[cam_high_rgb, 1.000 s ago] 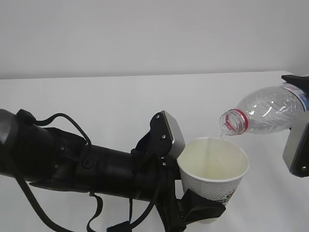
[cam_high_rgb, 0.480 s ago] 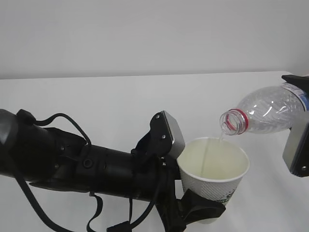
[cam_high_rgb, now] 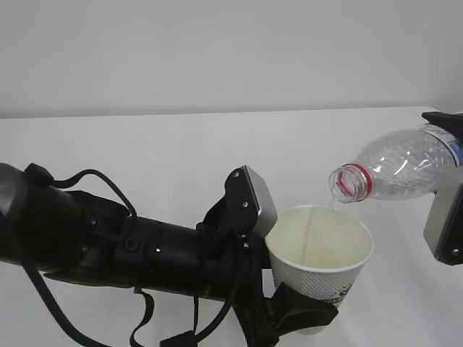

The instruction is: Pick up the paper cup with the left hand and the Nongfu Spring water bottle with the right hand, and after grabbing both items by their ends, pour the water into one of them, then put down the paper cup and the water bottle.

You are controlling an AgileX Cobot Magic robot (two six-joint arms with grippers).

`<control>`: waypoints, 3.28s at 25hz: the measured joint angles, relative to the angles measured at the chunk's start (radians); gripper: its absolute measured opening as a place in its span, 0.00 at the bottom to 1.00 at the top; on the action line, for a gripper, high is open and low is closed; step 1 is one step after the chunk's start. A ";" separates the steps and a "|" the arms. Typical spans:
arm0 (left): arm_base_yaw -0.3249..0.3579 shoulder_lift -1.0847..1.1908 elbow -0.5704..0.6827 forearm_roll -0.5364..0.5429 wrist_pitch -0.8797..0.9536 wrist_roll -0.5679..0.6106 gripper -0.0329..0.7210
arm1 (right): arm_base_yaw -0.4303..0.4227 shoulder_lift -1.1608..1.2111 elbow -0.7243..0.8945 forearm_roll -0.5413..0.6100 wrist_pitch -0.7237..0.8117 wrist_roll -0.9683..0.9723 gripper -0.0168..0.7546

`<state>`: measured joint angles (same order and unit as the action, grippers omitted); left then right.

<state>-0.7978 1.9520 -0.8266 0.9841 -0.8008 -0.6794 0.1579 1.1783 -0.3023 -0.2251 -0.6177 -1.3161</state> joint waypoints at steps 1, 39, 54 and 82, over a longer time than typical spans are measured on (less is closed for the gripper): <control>0.000 0.000 0.000 0.000 0.000 0.000 0.74 | 0.000 0.000 0.000 0.000 0.000 -0.002 0.58; 0.000 0.000 0.000 0.000 0.000 0.000 0.74 | 0.000 0.000 0.000 0.040 -0.019 -0.033 0.57; 0.000 0.000 0.000 0.000 0.000 0.000 0.74 | 0.000 0.000 0.000 0.047 -0.021 -0.059 0.57; 0.000 0.000 0.000 0.000 0.000 0.000 0.74 | 0.000 0.000 0.000 0.055 -0.024 -0.061 0.57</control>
<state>-0.7978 1.9520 -0.8266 0.9841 -0.8008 -0.6794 0.1579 1.1783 -0.3023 -0.1700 -0.6414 -1.3776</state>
